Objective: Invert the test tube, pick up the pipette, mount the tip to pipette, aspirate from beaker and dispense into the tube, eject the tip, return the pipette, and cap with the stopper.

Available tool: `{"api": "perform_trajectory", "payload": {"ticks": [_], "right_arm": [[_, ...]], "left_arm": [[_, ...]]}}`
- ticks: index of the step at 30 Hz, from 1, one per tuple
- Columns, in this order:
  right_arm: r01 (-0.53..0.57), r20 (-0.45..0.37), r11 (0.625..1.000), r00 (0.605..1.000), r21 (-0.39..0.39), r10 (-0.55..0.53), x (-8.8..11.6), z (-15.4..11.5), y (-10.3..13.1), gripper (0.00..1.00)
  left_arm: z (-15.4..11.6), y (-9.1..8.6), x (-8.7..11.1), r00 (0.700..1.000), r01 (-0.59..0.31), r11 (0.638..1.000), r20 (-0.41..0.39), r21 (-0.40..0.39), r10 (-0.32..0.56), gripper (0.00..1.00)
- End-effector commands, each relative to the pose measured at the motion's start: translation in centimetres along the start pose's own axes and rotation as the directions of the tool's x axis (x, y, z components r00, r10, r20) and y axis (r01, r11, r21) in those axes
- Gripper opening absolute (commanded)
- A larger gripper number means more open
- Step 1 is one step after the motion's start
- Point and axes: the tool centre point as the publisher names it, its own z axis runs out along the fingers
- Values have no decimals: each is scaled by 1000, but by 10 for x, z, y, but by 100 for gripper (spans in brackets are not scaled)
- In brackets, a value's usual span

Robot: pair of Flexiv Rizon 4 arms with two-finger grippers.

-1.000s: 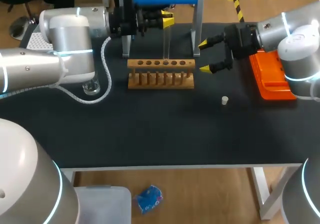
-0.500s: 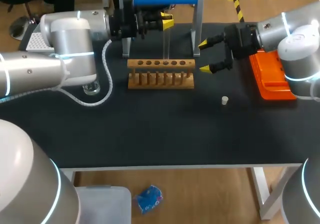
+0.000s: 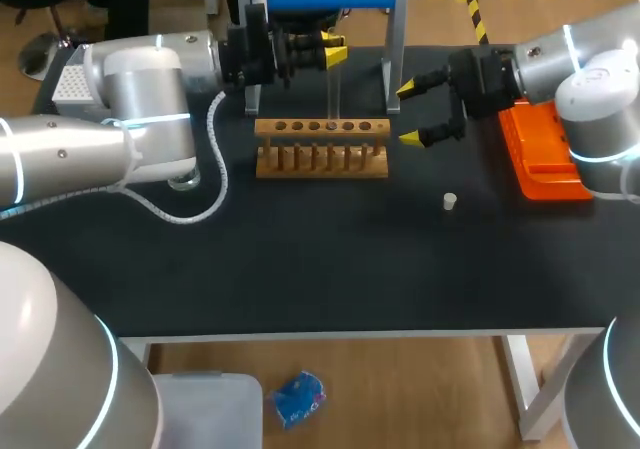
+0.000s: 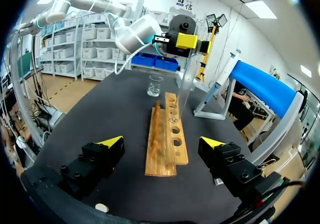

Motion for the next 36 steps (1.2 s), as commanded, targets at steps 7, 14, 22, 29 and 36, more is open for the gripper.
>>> {"api": "perform_trajectory", "payload": {"ticks": [7,14,22,29,36], "right_arm": [[0,0,1000,1000,1,0,0,0,0,100],[0,0,1000,1000,1,0,0,0,0,100],[0,0,1000,1000,1,0,0,0,0,100],[0,0,1000,1000,1,0,0,0,0,100],[0,0,1000,1000,1,0,0,0,0,100]], "left_arm": [[-3,-2,1,999,-50,999,20,21,49,0],[-1,0,4,998,-57,998,4,-2,57,0],[4,3,8,996,-84,996,-14,-14,84,0],[6,11,10,996,-83,997,-18,-11,82,0],[4,16,13,997,-75,997,-21,-9,75,0]]}}
